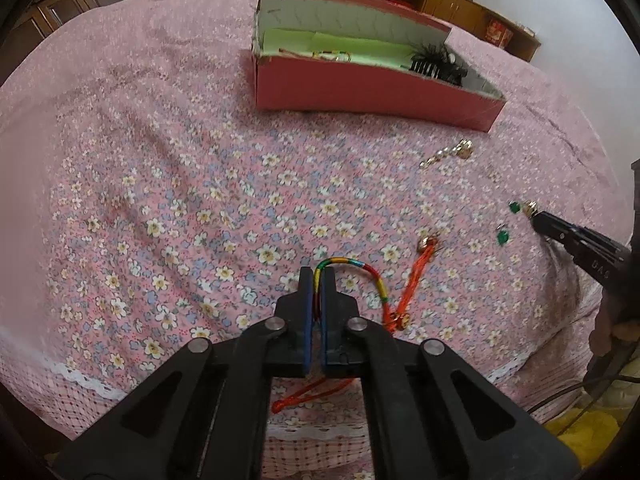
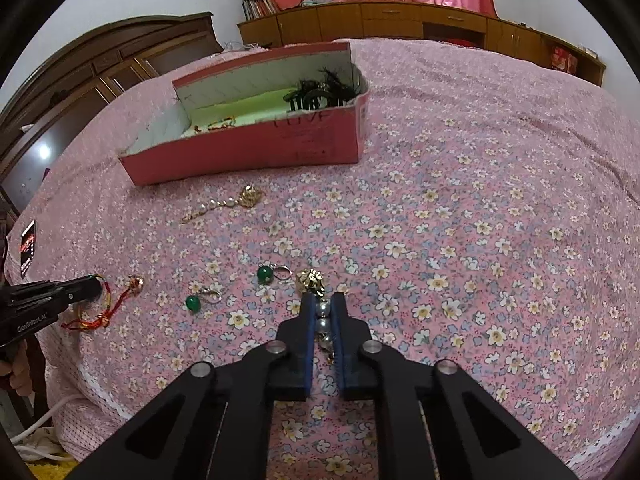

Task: Organize jewelry
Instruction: 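Carry the rainbow bracelet and pearl earrings over the box and lower them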

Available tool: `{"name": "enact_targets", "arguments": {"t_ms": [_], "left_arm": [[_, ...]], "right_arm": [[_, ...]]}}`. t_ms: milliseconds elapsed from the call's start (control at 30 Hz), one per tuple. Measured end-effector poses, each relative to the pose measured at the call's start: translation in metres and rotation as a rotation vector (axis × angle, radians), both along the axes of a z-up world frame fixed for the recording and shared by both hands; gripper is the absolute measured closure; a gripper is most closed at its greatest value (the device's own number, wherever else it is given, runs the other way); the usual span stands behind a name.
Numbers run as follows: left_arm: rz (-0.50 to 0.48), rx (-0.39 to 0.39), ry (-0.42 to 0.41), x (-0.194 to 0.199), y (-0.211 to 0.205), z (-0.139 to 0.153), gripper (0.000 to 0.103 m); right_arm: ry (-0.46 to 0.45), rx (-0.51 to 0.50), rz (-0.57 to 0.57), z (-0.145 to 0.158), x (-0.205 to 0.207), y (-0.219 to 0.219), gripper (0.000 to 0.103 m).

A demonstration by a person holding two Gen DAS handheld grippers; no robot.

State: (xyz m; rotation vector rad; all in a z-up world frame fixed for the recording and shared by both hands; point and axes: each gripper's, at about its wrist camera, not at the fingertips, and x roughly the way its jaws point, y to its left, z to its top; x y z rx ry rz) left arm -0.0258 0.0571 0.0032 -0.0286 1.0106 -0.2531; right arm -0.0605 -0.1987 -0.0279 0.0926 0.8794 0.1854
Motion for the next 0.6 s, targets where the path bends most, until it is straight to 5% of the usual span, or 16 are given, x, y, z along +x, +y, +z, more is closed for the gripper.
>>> {"name": "enact_targets", "arguments": {"t_ms": [600], "left_arm": [[-0.012, -0.047, -0.183, -0.003, -0.003, 0.059, 0.103]], "right_arm": [[-0.145, 0.053, 0.006, 0.036, -0.013, 0.001, 0.094]]}}
